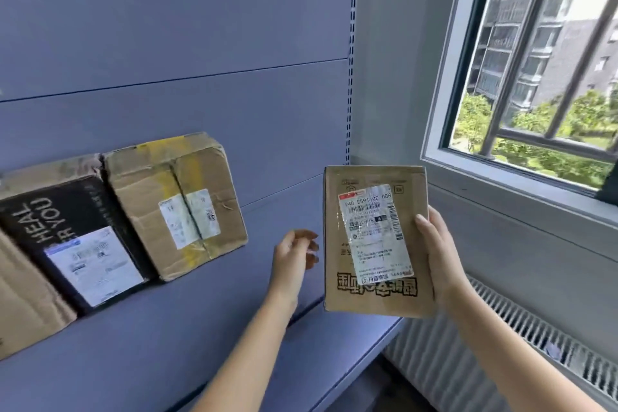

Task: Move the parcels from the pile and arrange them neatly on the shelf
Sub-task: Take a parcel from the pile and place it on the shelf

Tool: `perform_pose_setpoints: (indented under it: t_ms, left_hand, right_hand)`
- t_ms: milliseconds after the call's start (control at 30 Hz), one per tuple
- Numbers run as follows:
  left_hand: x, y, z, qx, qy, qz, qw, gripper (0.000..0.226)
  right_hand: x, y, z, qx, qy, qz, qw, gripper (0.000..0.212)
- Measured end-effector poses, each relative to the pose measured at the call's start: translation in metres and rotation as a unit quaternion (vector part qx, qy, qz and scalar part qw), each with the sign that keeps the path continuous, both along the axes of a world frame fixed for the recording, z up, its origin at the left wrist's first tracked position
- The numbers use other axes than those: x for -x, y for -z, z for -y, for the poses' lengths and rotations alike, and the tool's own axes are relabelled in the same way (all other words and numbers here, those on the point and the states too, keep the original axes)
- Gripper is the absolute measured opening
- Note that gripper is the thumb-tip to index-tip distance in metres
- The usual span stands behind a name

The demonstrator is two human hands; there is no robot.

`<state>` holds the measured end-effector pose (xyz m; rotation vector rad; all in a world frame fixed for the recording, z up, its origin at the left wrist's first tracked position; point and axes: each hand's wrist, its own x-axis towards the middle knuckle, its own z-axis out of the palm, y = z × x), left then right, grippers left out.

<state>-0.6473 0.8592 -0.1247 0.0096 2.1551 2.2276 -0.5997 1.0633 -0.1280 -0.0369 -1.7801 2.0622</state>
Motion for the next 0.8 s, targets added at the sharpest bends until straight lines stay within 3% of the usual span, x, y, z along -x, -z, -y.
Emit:
perform_pose_setpoints:
  t_ms: [200, 433, 567, 700, 800]
  left_hand:
    - [0.028, -0.006, 0.036, 0.022, -0.053, -0.023, 0.998, 0.033]
    - [0.033, -0.005, 0.051, 0.021, -0.151, -0.065, 0.986, 0.025]
    - [0.026, -0.004, 0.039, 0.02, -0.23, -0.086, 0.969, 0.031]
    - [0.008, 0.01, 0.019, 0.113, -0.255, -0.106, 0.954, 0.036]
    - [0.002, 0.023, 0.011, 0.196, -0.238, -0.116, 0.944, 0.041]
  right_hand:
    - [0.06, -0.006, 0.029, -0.028, -0.076, -0.042, 0.996, 0.059]
    - [0.111, -0.004, 0.051, -0.101, -0.168, -0.076, 0.978, 0.077]
    - [0.13, 0.009, 0.04, -0.138, -0.209, -0.082, 0.965, 0.066]
    - [0.133, 0.022, 0.026, -0.177, -0.205, -0.123, 0.955, 0.044]
    - [0.134, 0.043, 0.02, -0.187, -0.243, -0.139, 0.942, 0.057]
